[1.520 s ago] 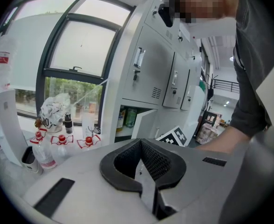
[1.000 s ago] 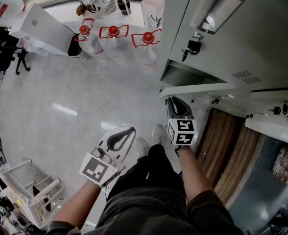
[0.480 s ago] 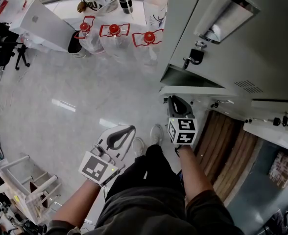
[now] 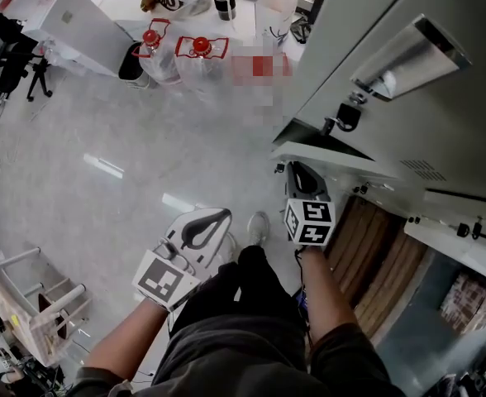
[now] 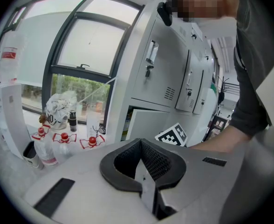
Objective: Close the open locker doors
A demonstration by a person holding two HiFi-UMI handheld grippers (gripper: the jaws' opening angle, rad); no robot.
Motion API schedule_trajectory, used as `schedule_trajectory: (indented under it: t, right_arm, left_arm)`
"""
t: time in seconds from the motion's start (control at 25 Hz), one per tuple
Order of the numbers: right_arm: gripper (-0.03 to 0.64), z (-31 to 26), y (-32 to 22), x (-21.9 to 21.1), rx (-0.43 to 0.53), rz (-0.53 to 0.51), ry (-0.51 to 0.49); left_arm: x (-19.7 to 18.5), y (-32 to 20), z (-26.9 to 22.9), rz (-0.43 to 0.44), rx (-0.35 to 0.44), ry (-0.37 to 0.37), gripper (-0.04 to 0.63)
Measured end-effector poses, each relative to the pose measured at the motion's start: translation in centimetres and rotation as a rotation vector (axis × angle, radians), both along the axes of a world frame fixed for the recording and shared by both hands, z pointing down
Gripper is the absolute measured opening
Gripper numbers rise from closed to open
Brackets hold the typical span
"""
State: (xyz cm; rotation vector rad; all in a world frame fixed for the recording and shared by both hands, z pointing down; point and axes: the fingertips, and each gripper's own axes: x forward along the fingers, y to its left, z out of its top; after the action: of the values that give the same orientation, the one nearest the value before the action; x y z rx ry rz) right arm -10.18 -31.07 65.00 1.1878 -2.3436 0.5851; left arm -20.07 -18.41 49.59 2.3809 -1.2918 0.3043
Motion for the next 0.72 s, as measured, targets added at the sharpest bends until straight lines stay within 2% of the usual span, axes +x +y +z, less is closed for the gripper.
schedule_trajectory:
  t: [0.72]
  right_arm:
    - [0.038,-0.1,-3.2,0.3,-0.014,-0.009,0.001]
  left_arm:
    - [-0.1,-2.5,0.2,-0.048,0.004,0.009,0.009]
